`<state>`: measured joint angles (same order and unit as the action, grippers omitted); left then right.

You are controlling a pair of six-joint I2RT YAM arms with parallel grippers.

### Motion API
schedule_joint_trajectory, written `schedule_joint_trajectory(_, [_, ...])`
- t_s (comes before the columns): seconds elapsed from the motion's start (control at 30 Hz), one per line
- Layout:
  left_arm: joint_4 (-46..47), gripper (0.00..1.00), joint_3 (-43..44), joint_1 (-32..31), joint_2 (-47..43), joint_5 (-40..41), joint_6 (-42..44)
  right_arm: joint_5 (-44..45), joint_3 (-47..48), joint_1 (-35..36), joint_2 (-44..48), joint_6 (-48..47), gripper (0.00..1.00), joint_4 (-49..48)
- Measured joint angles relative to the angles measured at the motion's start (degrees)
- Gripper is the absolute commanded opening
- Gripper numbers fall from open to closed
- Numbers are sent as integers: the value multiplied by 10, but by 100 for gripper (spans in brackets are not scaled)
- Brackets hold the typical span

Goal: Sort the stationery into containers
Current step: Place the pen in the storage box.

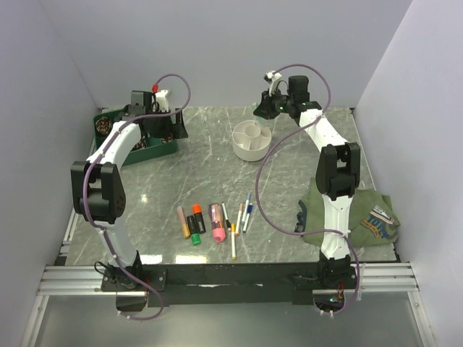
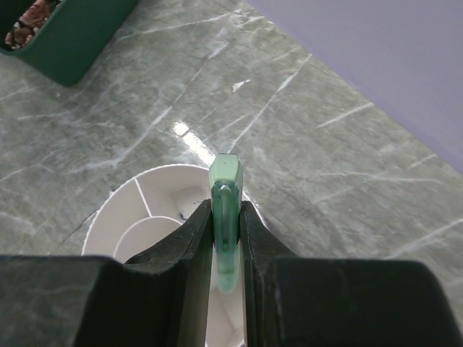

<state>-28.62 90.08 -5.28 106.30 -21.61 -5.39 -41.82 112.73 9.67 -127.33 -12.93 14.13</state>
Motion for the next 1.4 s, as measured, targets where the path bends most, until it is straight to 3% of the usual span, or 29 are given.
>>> schedule_joint_trajectory(0.67, [-2,100,7,-2,13,0,0,51,-32,-4,0,-67,10,35])
schedule_joint_trajectory(0.93, [-1,100,2,-2,13,1,0,56,-37,-3,0,-82,42,53])
schedule_joint_trajectory(1.4, [-4,99,-58,-5,-51,19,-3,64,-122,-2,77,-65,49,43])
